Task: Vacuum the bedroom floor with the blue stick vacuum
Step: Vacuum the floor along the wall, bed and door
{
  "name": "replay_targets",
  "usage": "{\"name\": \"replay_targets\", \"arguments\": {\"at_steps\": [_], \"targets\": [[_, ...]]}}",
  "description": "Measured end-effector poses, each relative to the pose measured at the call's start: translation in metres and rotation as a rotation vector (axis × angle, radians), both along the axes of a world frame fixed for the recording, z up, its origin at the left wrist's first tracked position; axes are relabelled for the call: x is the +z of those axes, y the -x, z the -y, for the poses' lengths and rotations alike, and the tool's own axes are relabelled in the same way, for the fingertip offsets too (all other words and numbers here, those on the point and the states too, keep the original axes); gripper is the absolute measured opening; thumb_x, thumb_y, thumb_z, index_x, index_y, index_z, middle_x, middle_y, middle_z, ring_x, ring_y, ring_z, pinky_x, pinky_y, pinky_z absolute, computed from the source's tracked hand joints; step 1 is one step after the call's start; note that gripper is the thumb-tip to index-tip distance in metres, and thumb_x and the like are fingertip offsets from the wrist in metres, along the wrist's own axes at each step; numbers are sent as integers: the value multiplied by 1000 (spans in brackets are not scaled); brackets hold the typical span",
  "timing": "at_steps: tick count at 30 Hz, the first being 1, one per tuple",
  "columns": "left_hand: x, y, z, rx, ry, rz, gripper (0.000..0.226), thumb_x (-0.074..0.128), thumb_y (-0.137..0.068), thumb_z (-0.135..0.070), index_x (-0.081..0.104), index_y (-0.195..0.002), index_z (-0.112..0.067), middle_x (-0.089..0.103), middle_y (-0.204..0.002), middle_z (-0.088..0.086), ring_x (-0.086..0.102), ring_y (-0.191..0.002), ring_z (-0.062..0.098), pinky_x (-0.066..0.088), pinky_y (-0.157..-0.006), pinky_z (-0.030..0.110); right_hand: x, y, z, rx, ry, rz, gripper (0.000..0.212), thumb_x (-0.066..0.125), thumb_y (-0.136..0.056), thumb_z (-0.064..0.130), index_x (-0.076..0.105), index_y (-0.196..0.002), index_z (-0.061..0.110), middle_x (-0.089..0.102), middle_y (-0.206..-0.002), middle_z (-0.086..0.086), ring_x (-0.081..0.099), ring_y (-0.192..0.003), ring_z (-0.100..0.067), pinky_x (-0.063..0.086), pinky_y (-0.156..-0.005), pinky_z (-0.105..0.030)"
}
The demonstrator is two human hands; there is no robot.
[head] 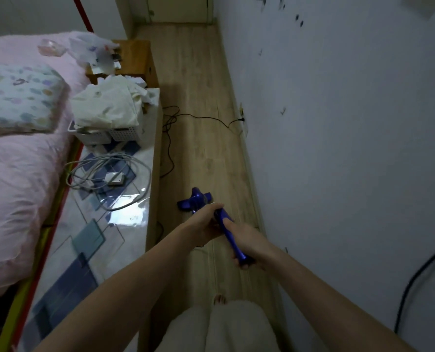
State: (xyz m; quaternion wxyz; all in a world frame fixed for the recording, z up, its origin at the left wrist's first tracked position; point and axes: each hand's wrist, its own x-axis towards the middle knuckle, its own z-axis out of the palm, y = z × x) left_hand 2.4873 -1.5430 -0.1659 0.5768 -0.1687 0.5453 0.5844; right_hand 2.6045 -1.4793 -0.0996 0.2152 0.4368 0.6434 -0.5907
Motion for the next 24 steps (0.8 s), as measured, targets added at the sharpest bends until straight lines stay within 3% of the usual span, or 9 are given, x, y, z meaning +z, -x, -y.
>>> {"name": "replay_targets", "arguments": {"at_steps": [4,7,9,11,12,15,19,24], "targets": [[12,-24,17,-76,-38,12,43,65,-87,-25,48,-119,-1,59,-117,20,64,-93,27,55,-67,34,19,-23,24,-78,-20,16,52,31,-102,53,43,-127,10,59,-67,-7,54,-38,-10,40,-35,-18],[27,-37,38,-227,-72,-1,43,57,-92,-29,45,-119,1,55,-101,16,61,-68,19,51,-49,25,33,-36,48,-154,-6,34,53,31,-101,54,50,-111,6,59,-70,-8,55,-41,-11,41,-36,-20],[33,-43,55,-279,-77,-15,43,56,-92,-31,44,-121,-1,50,-102,14,56,-74,18,51,-61,26,38,-43,69,-208,23,50,52,31,-101,54,51,-102,5,59,-72,-9,55,-46,-13,41,-36,-20],[35,-45,74,-328,-70,-21,43,59,-90,-32,47,-119,-3,51,-101,13,52,-82,20,46,-79,30,38,-44,94,-275,47,37,53,32,-102,52,48,-116,3,59,-80,-13,57,-53,-17,41,-36,-20],[36,-45,84,-368,-66,-27,40,60,-89,-32,48,-115,-4,52,-98,12,52,-82,20,45,-80,30,34,-44,107,-318,68,14,54,33,-102,50,46,-123,2,59,-85,-14,58,-56,-18,42,-38,-21],[38,-38,111,-445,-48,-26,42,60,-89,-32,49,-116,-2,56,-93,11,56,-76,18,49,-68,27,27,-41,147,-454,143,-58,50,35,-102,47,44,-131,6,58,-88,-12,59,-60,-18,47,-49,-28],[37,-21,136,-521,-75,-47,77,69,-76,-39,42,-136,1,59,-105,14,63,-80,19,55,-66,28,17,-27,185,-556,184,-126,46,34,-103,47,39,-133,12,59,-93,-11,60,-63,-17,49,-50,-27],[40,-10,146,-583,-85,-54,62,58,-89,-39,44,-134,1,63,-98,12,67,-78,17,55,-67,27,-4,-13,204,-663,173,-147,53,36,-99,53,38,-137,16,63,-112,-14,64,-79,-22,54,-64,-31]]}}
